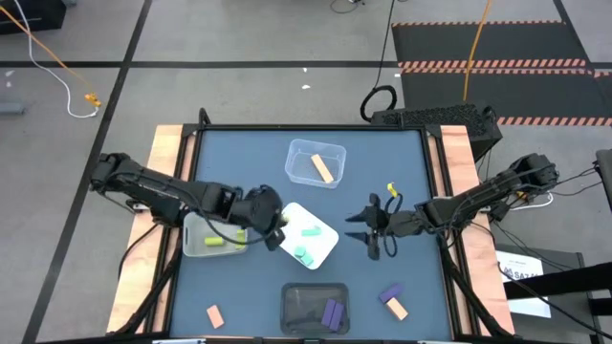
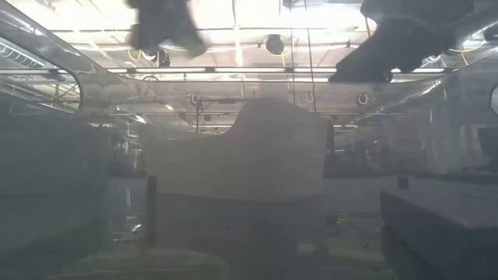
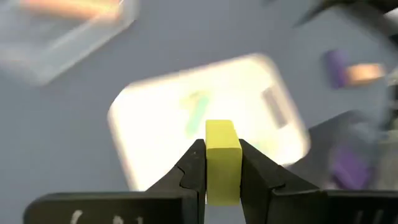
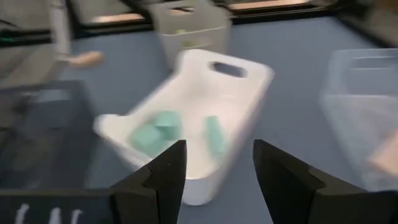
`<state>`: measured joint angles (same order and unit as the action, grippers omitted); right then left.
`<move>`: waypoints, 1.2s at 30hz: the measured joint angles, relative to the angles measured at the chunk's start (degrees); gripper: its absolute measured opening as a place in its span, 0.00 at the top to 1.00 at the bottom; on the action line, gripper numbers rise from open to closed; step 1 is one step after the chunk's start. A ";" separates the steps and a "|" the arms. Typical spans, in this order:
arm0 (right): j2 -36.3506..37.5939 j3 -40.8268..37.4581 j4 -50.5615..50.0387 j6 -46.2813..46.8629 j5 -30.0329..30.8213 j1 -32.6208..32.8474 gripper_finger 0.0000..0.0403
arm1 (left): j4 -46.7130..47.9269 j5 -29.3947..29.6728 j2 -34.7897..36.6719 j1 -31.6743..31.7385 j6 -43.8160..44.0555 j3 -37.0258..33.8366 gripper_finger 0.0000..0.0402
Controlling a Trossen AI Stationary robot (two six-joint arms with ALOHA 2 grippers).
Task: Sort & place blocks by color
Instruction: Put the green block into the gray bin, then put the left light brown block into the transparent bin
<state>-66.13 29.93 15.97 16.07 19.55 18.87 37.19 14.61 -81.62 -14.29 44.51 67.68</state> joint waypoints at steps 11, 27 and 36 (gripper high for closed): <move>0.00 0.00 1.44 1.69 -3.24 2.56 0.56 | 31.32 4.66 -0.01 -12.09 32.83 0.00 0.86; 0.00 0.00 2.66 1.89 -3.19 3.80 0.56 | 36.19 -1.03 -0.61 -14.33 48.98 -11.73 0.80; 0.00 0.00 2.66 1.89 -3.19 3.80 0.56 | 35.99 -7.80 -0.42 -14.22 48.24 -13.88 0.55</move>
<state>-66.13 29.93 18.63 17.96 16.36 22.68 73.19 6.81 -82.04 -28.51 92.75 53.80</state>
